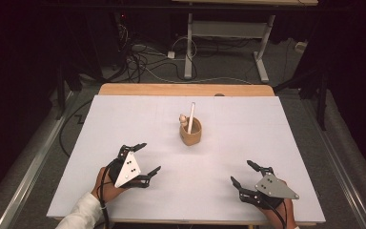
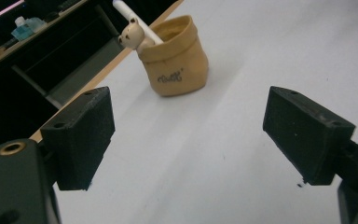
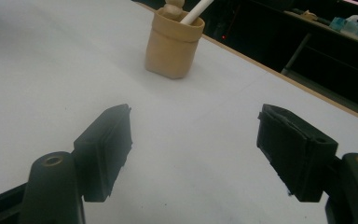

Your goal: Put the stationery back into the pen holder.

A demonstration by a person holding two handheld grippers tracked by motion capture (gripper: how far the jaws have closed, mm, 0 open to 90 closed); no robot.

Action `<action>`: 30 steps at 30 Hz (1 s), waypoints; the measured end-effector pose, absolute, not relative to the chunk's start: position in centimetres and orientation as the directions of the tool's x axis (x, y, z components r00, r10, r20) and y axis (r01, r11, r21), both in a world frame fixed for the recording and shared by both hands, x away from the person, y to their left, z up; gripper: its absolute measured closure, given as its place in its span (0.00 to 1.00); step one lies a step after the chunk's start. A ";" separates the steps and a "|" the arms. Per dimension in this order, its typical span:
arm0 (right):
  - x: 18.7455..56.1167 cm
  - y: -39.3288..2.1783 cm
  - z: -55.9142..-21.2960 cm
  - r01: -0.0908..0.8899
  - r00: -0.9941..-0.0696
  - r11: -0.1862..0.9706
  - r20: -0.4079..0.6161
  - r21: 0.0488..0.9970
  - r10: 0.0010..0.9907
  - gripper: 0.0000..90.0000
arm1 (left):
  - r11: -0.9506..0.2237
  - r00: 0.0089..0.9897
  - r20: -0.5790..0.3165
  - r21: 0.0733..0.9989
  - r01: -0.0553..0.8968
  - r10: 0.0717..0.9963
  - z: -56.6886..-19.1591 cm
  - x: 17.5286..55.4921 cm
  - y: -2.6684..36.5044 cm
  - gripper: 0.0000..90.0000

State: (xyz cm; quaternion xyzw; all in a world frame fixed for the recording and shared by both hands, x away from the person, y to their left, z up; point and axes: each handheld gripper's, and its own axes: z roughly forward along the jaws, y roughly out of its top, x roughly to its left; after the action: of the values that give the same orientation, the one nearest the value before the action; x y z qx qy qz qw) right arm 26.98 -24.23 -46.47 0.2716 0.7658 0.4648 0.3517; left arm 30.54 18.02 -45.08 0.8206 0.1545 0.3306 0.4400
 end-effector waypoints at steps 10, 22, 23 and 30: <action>26.7 -24.6 -46.5 0.090 -0.600 0.419 -0.286 0.904 0.747 0.29 | -0.590 0.707 0.352 0.799 0.115 0.613 -48.0 29.3 21.2 0.17; 26.3 -24.3 -46.3 0.089 -0.585 0.439 -0.310 0.894 0.749 0.29 | -0.553 0.703 0.312 0.822 0.138 0.639 -47.8 27.9 22.6 0.17; 26.2 -24.3 -46.3 0.091 -0.586 0.444 -0.313 0.891 0.748 0.29 | -0.554 0.705 0.311 0.821 0.138 0.638 -47.9 27.9 22.6 0.17; 26.3 -24.4 -46.5 0.097 -0.583 0.449 -0.315 0.888 0.749 0.29 | -0.542 0.700 0.304 0.828 0.140 0.646 -47.7 28.1 22.7 0.17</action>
State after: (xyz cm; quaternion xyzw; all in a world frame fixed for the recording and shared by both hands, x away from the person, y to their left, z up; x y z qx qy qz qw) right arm 26.34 -24.39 -46.53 0.2749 0.7693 0.4471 0.3643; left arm 28.10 22.65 -47.66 0.8236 0.2385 0.3049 0.4146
